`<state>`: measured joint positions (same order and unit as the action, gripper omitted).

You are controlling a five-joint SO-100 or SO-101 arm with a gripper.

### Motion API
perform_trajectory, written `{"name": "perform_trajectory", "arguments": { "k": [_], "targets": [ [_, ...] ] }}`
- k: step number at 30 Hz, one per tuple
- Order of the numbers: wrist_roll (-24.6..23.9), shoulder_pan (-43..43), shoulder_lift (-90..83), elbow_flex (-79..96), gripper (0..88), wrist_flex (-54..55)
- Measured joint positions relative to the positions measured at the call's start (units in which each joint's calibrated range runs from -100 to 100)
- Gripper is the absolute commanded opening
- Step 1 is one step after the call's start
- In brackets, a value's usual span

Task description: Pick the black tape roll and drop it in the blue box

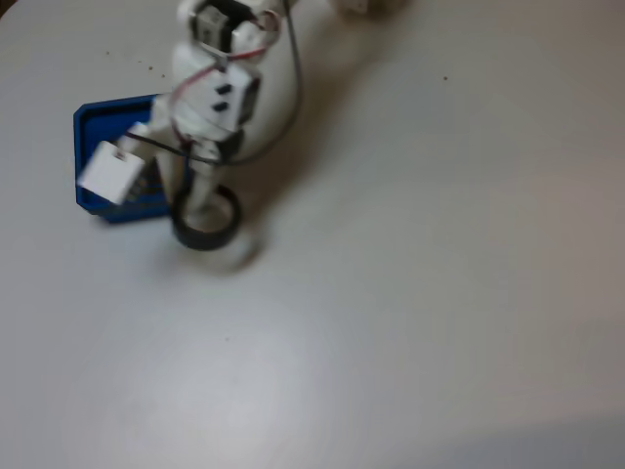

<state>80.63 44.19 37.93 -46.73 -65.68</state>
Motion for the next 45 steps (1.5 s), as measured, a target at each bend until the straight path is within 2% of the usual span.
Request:
{"name": "perform_trajectory", "arguments": {
  "k": [9,34,45],
  "targets": [
    [0.00,9.80,0.00,0.00,0.5,0.00],
    [0.00,17.81,0.00,0.00,0.5,-0.74],
    [0.00,19.00,0.00,0.00,0.6,-7.64]
  ]
}}
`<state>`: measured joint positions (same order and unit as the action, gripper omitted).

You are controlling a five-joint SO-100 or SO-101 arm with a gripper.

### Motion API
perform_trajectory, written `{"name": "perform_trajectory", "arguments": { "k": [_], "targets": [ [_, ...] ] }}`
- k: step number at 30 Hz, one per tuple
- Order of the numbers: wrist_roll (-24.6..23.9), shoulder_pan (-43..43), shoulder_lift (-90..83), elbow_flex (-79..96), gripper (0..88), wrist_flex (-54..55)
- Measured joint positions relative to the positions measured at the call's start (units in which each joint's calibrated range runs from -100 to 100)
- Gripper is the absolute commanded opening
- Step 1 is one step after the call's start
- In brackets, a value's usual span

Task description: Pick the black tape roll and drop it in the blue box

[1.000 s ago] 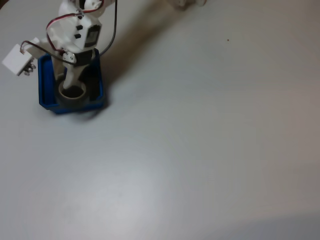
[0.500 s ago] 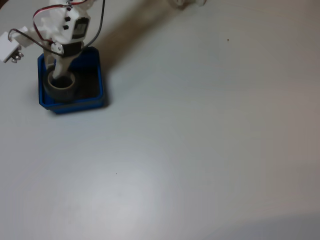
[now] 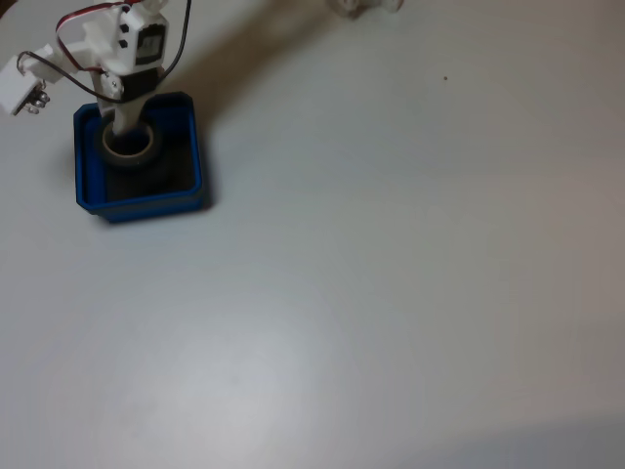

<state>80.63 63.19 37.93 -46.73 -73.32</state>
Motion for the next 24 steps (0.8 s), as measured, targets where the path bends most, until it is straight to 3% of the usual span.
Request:
{"name": "perform_trajectory", "arguments": {
  "k": [24],
  "targets": [
    [0.00,-2.77,3.22,0.00,0.7,0.00]
  ]
}}
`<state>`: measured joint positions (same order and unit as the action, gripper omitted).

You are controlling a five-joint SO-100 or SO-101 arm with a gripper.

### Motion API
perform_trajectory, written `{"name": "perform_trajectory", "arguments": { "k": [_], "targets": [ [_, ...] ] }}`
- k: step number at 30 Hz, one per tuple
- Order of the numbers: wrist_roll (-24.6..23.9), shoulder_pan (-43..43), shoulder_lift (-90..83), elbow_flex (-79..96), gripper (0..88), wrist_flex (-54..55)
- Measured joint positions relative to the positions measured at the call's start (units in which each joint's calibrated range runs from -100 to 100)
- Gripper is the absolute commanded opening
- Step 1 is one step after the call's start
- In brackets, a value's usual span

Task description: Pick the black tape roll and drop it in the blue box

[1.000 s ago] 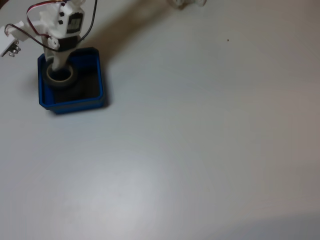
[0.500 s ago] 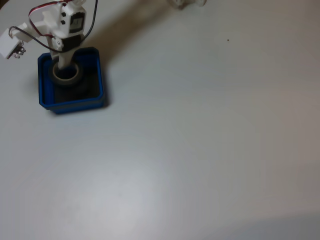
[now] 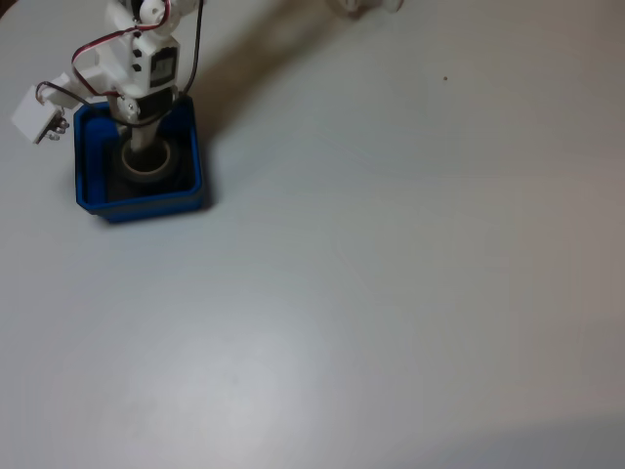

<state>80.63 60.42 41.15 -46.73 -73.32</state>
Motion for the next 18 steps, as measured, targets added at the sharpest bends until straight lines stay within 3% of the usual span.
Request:
{"name": "perform_trajectory", "arguments": {
  "k": [18],
  "targets": [
    [0.00,-0.99,4.06,0.00,0.7,1.31]
  ]
}}
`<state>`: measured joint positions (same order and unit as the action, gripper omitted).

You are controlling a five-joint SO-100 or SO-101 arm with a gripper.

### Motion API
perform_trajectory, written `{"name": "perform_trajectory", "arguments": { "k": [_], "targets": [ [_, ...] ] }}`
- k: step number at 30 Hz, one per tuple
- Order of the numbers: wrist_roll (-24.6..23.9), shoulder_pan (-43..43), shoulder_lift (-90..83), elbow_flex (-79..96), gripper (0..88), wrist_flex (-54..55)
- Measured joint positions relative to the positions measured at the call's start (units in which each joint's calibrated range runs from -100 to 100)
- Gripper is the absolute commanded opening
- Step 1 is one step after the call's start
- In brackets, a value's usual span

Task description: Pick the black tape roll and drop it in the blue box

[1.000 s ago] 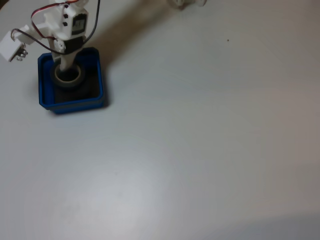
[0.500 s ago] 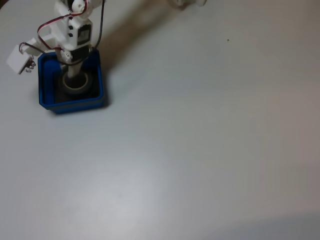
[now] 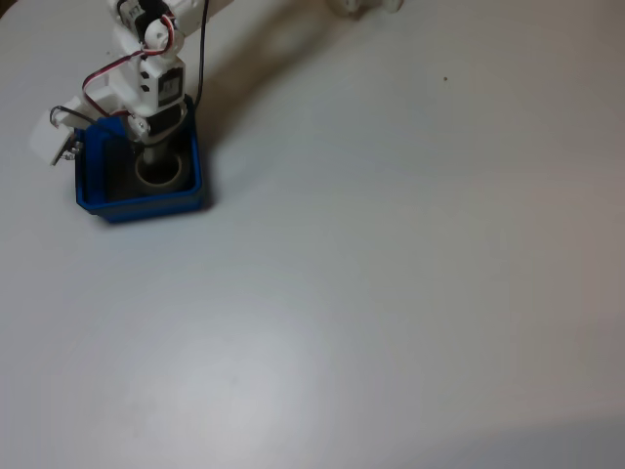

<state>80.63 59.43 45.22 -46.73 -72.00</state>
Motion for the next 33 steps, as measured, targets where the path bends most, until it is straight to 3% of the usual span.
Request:
{"name": "perform_trajectory", "arguments": {
  "k": [21,28,33],
  "targets": [
    [0.17,-0.30,2.29,0.00,2.1,0.16],
    [0.17,-0.30,2.29,0.00,13.9,0.16],
    [0.17,-0.30,2.29,0.00,17.3,0.16]
  ]
}}
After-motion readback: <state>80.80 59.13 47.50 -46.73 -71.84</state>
